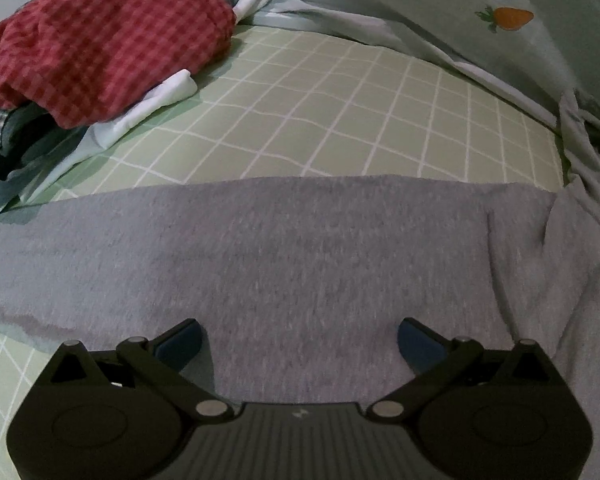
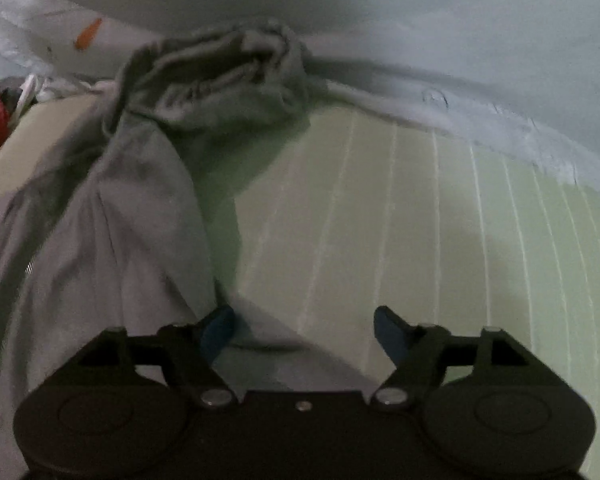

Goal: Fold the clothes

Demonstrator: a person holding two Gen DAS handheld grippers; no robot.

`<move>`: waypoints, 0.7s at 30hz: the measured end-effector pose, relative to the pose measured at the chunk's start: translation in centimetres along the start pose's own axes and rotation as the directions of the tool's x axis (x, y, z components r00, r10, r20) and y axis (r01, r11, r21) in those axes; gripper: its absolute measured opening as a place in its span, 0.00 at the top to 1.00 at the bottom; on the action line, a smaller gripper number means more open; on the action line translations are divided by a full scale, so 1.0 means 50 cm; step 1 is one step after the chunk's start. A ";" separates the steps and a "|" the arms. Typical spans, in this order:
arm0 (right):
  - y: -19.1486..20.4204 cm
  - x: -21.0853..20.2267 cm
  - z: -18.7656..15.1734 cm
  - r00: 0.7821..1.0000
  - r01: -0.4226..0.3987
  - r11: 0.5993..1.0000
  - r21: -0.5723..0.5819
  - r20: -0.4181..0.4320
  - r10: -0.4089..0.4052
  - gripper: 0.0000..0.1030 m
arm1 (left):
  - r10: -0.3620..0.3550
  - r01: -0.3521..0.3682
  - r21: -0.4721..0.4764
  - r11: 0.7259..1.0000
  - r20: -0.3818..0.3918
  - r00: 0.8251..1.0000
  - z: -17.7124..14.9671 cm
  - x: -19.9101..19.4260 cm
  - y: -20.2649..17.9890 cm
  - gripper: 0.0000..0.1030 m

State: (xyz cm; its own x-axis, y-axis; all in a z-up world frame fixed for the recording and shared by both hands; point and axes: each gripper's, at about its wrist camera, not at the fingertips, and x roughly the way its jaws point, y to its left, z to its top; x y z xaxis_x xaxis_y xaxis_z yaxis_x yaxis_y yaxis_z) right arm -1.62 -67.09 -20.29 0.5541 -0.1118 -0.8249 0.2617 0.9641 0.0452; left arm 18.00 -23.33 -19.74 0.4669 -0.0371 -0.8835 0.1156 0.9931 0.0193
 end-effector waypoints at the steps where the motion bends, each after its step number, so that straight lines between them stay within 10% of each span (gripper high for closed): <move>1: -0.004 -0.003 -0.006 1.000 -0.006 1.000 0.009 0.011 0.006 0.20 | 0.002 -0.002 -0.003 1.000 -0.001 1.000 0.001 0.000 0.000 0.00; 3: -0.003 -0.009 -0.009 0.999 -0.034 0.999 0.002 0.033 0.034 0.29 | 0.004 -0.004 -0.007 1.000 -0.003 1.000 0.002 0.000 -0.003 0.00; 5: -0.003 -0.014 -0.010 0.999 -0.027 1.000 -0.012 0.044 0.028 0.92 | 0.005 -0.005 -0.009 1.000 -0.001 1.000 0.002 0.000 -0.003 0.00; 21: -0.014 -0.065 -0.039 0.975 0.212 0.977 0.005 0.067 -0.212 0.92 | 0.002 -0.002 -0.011 1.000 0.008 1.000 0.003 -0.001 0.002 0.00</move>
State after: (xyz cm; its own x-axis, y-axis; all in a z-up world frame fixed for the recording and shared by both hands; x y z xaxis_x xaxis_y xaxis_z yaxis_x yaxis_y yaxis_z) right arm -5.16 -66.95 -18.72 0.5381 -0.3291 -0.7760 0.3772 0.9173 -0.1275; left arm 18.10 -23.26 -19.61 0.4743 -0.0364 -0.8796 0.1048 0.9944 0.0154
